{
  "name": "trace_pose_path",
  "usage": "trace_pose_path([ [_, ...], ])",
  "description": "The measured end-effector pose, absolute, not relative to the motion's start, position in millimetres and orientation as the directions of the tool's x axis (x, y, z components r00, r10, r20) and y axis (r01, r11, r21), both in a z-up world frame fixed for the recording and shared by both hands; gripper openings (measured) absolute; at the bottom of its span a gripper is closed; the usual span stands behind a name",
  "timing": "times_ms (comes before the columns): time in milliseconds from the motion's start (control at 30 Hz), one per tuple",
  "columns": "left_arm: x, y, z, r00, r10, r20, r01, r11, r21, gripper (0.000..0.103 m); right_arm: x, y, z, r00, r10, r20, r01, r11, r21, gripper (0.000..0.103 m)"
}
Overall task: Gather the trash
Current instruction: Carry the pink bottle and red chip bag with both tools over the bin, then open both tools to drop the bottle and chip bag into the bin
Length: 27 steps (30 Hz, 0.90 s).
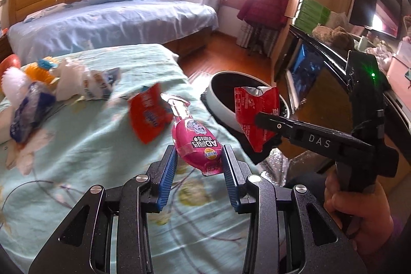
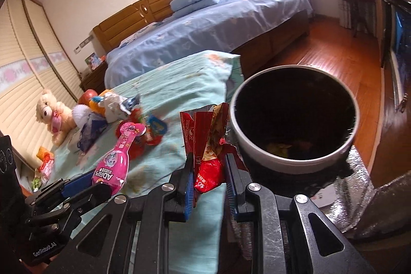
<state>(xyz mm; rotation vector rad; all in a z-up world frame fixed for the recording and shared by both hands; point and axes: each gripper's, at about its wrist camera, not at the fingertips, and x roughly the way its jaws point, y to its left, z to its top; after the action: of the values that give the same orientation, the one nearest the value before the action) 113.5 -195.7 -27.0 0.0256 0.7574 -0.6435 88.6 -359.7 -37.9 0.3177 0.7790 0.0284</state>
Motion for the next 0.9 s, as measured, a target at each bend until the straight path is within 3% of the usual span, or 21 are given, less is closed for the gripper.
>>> trace_pose_path([
  [900, 150, -301, -24, 0.493, -0.568, -0.659, 0.655, 0.741, -0.148, 0.031, 115, -444, -46, 0.704, 0.013, -0.71, 0.219, 0.947, 0.234, 0.022],
])
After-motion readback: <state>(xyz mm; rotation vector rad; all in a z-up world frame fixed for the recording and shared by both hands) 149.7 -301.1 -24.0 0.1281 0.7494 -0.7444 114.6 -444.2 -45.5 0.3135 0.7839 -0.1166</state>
